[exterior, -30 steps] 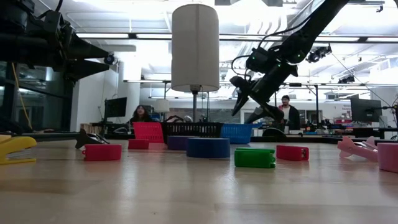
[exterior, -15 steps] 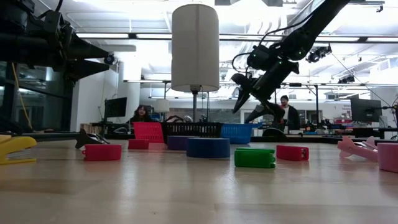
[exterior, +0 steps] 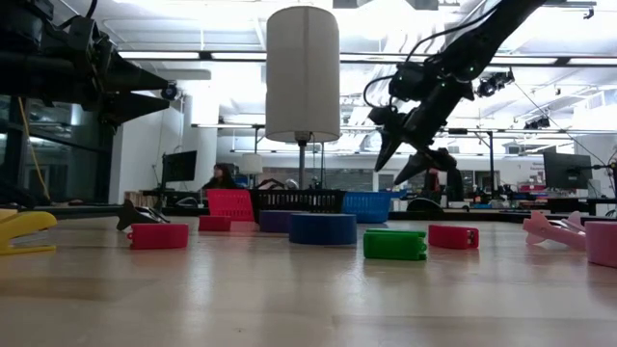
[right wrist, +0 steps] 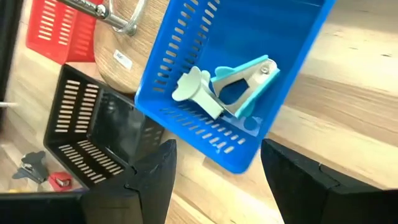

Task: Pick and place Stapler, Stapler remover, tape
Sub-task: Put the pink staple remover into the blue bin

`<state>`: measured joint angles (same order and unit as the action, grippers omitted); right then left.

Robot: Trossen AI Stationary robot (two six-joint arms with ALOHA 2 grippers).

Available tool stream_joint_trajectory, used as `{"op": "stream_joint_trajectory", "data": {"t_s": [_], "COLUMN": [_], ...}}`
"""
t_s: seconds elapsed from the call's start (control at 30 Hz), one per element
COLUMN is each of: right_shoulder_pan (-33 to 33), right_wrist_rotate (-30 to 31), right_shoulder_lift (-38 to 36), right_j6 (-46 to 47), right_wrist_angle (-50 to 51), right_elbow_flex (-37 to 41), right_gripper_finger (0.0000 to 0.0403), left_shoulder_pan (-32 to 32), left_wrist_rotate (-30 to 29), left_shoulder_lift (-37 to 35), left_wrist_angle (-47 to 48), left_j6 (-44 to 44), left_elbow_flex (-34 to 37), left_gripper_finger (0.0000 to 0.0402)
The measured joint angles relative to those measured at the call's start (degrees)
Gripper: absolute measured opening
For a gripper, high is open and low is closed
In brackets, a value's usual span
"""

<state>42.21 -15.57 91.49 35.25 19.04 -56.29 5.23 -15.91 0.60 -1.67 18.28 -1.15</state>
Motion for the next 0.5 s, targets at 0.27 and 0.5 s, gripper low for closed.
{"op": "stream_joint_trajectory", "data": {"t_s": [0.27, 0.5], "right_shoulder_pan": [-2.28, -5.51], "right_wrist_rotate": [3.57, 7.80], "right_shoulder_lift": [-3.05, -5.35], "right_j6": [-0.83, -0.62], "right_wrist_angle": [6.99, 12.79], "right_elbow_flex": [0.00, 0.00], "right_gripper_finger": [0.0224, 0.0225], "left_shoulder_pan": [-0.02, -0.01], "left_wrist_rotate": [0.00, 0.00], "left_shoulder_lift": [0.00, 0.00], "left_wrist_angle": [0.00, 0.00], "left_j6": [0.01, 0.00], "left_elbow_flex": [0.00, 0.00], "left_gripper_finger": [0.0225, 0.0225]}}
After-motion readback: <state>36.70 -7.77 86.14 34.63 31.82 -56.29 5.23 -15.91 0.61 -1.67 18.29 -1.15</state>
